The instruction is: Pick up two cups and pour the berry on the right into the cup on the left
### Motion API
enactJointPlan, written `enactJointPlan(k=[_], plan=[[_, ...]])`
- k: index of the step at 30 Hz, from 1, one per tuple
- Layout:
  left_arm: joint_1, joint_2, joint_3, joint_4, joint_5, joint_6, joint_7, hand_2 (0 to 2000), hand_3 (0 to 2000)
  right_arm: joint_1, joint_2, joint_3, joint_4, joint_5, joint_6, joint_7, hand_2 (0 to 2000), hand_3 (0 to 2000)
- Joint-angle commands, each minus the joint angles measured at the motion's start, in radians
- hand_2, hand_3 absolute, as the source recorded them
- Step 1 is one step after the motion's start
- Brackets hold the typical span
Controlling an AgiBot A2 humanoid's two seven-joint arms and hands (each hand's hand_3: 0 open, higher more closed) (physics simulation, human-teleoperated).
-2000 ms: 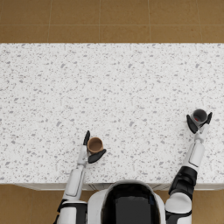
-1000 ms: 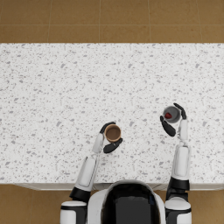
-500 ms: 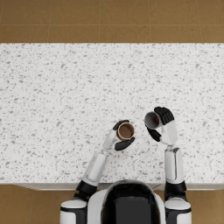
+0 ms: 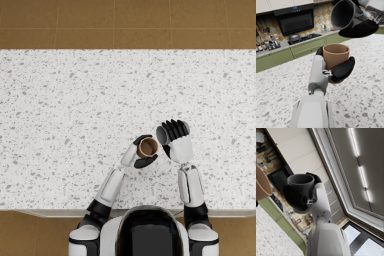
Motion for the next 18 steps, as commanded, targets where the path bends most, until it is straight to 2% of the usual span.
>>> enactJointPlan(k=[1,2,3,4,18], plan=[[0.043,0.026,-0.022,0.050,0.000,0.000,0.000,2000,1280,0.045,-0.029,0.066,0.001,0.032,0.000,0.000,2000,1280],[0.046,0.029,-0.025,0.055,0.000,0.001,0.000,2000,1280,0.045,-0.030,0.074,-0.002,0.064,0.000,0.000,2000,1280],[0.158,-0.149,0.212,0.055,0.000,0.000,0.000,2000,1280,0.043,-0.031,0.077,0.002,0.097,0.000,0.000,2000,1280],[0.070,-0.018,0.032,0.055,-0.001,-0.002,0.000,2000,1280,0.041,-0.032,0.081,0.006,0.129,0.001,0.001,2000,1280],[0.081,0.007,0.000,0.095,0.000,0.000,0.000,2000,1280,0.033,-0.057,0.104,0.083,0.578,0.004,0.003,2000,1280]])
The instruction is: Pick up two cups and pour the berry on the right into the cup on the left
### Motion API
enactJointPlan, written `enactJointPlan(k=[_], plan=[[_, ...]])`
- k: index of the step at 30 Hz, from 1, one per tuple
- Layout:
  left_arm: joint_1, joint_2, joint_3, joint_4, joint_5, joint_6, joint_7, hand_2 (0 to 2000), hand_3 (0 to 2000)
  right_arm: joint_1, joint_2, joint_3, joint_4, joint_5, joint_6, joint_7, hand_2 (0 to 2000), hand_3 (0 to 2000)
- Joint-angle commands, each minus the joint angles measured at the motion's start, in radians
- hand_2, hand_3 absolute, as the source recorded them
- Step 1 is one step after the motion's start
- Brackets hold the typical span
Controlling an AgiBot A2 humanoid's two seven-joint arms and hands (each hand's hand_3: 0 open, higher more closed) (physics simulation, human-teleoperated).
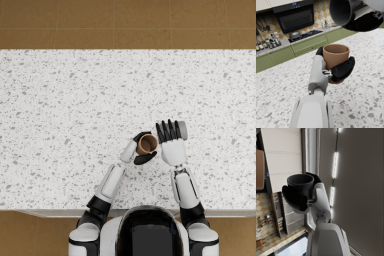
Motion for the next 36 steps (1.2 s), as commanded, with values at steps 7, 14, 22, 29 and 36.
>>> enactJointPlan(k=[7,14,22,29,36], plan=[[0.026,0.025,-0.023,0.024,0.000,0.000,0.000,2000,1280,0.013,-0.028,0.054,0.024,0.223,-0.001,0.000,2000,1280],[0.022,0.032,-0.036,0.032,0.000,-0.001,0.000,2000,1280,0.005,-0.038,0.042,0.024,0.402,-0.006,0.000,2000,1280],[0.030,-0.015,0.008,0.006,0.000,-0.001,0.000,2000,1280,-0.006,-0.049,0.032,0.034,0.429,-0.007,0.000,2000,1280],[0.014,-0.018,0.012,0.015,0.000,-0.010,0.001,2000,1280,-0.021,-0.045,0.035,0.024,0.431,-0.006,0.000,2000,1280],[0.013,-0.018,0.012,0.014,0.000,-0.013,0.000,2000,1280,-0.022,-0.045,0.035,0.025,0.431,-0.006,0.000,2000,1280]])
